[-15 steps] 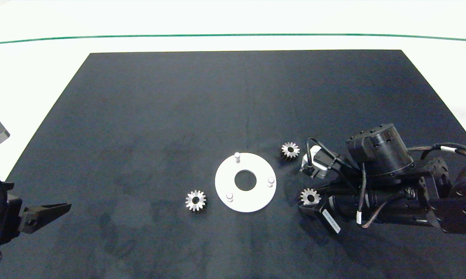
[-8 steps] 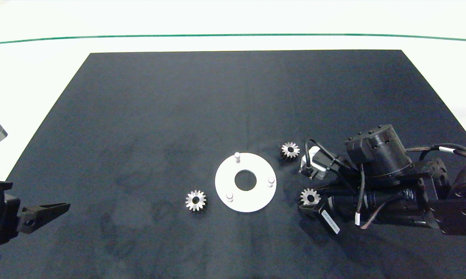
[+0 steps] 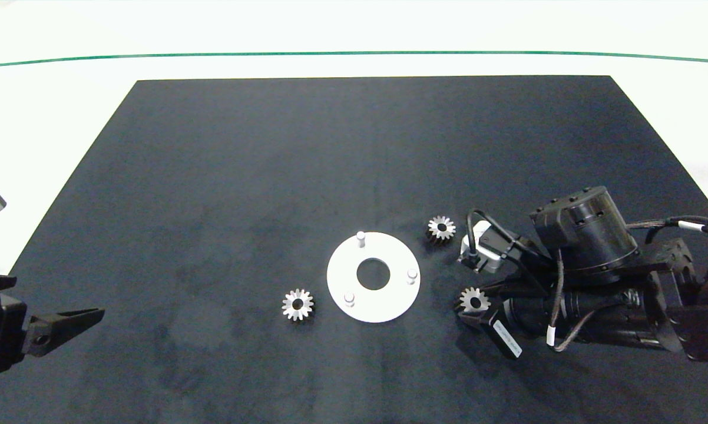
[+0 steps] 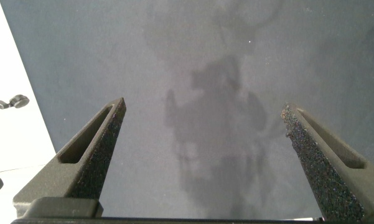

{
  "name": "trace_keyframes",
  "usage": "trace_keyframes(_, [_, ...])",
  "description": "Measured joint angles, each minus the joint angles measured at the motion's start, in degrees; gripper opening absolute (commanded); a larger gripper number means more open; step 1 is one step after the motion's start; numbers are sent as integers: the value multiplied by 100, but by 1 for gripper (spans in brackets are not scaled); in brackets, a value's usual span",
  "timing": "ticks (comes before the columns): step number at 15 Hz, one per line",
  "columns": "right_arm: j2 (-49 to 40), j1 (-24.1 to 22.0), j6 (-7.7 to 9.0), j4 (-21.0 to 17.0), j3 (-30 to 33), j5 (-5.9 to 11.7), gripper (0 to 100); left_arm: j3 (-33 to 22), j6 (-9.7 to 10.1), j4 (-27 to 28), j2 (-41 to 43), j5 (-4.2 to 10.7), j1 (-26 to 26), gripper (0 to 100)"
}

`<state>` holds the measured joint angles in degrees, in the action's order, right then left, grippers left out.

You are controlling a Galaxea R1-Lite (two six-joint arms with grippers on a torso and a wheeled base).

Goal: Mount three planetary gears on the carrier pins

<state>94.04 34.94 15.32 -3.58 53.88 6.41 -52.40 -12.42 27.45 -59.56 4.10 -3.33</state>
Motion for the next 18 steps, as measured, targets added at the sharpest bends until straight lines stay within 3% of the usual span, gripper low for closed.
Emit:
trace_keyframes(3, [-187,113,2,-16,59,72,7,2,0,0,2,-2,-6,100])
trace_keyframes(6, [-313,277,2,-285,269,179,7,5,0,5,2,0,-11,100])
trace_keyframes(13, [-424,345,-15,-300,322,190,7,15,2,9,4,0,-24,100])
trace_keyframes(14, [-446,349,-13,-295,322,190,100,17,2,9,4,-2,-26,100])
trace_keyframes(18, [-518,354,-6,-350,333,251,100,20,0,9,4,-2,-28,100])
